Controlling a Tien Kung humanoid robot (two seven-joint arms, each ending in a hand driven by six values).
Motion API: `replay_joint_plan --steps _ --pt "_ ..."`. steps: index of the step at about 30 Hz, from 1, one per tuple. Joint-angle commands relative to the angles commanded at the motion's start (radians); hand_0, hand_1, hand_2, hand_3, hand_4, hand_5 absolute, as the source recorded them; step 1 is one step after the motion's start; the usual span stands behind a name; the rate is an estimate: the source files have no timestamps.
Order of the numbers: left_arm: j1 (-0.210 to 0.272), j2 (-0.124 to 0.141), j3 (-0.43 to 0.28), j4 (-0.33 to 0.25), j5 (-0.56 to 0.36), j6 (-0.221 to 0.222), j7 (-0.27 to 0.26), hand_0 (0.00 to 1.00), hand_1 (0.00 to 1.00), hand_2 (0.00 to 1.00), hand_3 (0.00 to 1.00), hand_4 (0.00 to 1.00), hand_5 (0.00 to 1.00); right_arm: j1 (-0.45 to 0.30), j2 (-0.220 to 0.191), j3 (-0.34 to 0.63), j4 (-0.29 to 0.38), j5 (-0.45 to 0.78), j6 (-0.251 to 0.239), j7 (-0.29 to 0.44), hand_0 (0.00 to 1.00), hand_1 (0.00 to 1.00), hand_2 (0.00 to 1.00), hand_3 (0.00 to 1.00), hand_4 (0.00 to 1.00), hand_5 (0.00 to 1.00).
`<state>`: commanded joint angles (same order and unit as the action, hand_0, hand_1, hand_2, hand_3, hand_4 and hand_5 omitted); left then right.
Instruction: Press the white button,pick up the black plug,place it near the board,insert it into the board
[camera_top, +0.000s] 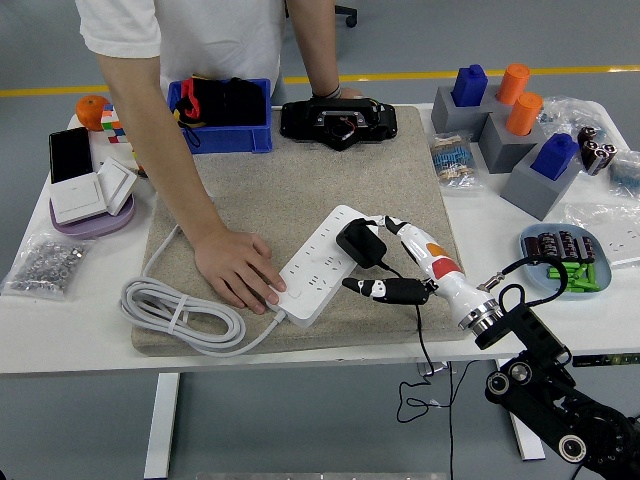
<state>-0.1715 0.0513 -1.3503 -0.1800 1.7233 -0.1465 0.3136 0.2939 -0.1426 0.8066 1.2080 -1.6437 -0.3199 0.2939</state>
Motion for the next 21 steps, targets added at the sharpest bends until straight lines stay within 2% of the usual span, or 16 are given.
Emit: replay_joint_plan --steps 8,21 --pt "0.003 0.001 -0.004 0.000 0.008 0.000 0.000 0.690 0.636 0.613 0.633 0.559 0.165 0.004 0.005 -0.022 -0.031 -0.032 -0.006 0.014 0.977 0.922 0.855 0.800 0.998 0.493" --pt "-0.001 -0.004 0.008 0.000 -0.014 0.001 0.000 0.690 0.635 0.613 0.632 0.559 0.165 0.043 0.040 -0.044 -0.112 -0.038 -0.007 0.013 0.983 0.926 0.859 0.800 0.998 0.495"
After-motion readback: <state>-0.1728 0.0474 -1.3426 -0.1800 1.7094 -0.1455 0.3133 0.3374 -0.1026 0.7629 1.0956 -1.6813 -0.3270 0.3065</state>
